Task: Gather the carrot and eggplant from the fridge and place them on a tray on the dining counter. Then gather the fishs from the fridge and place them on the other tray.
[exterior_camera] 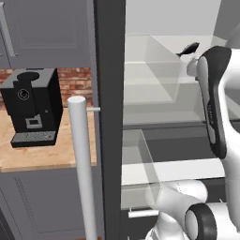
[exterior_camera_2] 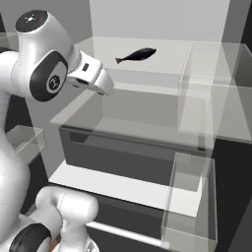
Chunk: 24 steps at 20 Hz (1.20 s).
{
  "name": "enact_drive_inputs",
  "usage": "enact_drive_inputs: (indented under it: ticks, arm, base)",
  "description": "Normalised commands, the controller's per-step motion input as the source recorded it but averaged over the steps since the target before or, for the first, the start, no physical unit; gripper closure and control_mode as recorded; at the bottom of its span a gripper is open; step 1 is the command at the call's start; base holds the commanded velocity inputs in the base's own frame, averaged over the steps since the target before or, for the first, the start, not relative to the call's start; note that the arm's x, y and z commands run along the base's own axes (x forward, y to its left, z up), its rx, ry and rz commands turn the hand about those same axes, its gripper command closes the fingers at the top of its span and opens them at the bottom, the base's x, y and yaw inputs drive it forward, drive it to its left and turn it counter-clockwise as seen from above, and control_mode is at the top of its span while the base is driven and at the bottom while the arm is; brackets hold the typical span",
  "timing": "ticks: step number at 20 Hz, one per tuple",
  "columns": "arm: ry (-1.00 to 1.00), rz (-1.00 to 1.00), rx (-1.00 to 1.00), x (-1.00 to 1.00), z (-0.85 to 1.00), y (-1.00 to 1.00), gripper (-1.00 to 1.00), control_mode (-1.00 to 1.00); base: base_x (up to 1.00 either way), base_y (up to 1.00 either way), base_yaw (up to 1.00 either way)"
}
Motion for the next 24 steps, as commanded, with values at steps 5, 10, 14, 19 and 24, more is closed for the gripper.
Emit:
enact_drive_inputs:
  ticks: [5, 10, 14, 19, 24]
  arm:
    - [-0.02, -0.01, 0.0, 0.74, 0.02, -0.21, -1.0, -1.0]
    - [-0.12, 0.0, 0.0, 0.61, 0.17, -0.14, -1.0, -1.0]
    - [-0.14, 0.0, -0.01, 0.51, 0.13, -0.01, -1.0, -1.0]
    - [-0.1, -0.08, -0.02, 0.42, 0.17, 0.0, -1.0, -1.0]
    - [-0.05, -0.13, -0.02, 0.44, 0.08, 0.0, -1.0, -1.0]
  base:
    - [0.0, 0.0, 0.0]
    - [0.0, 0.0, 0.0]
    - [0.0, 0.0, 0.0]
    - [0.0, 0.0, 0.0]
    - [0.0, 0.0, 0.0]
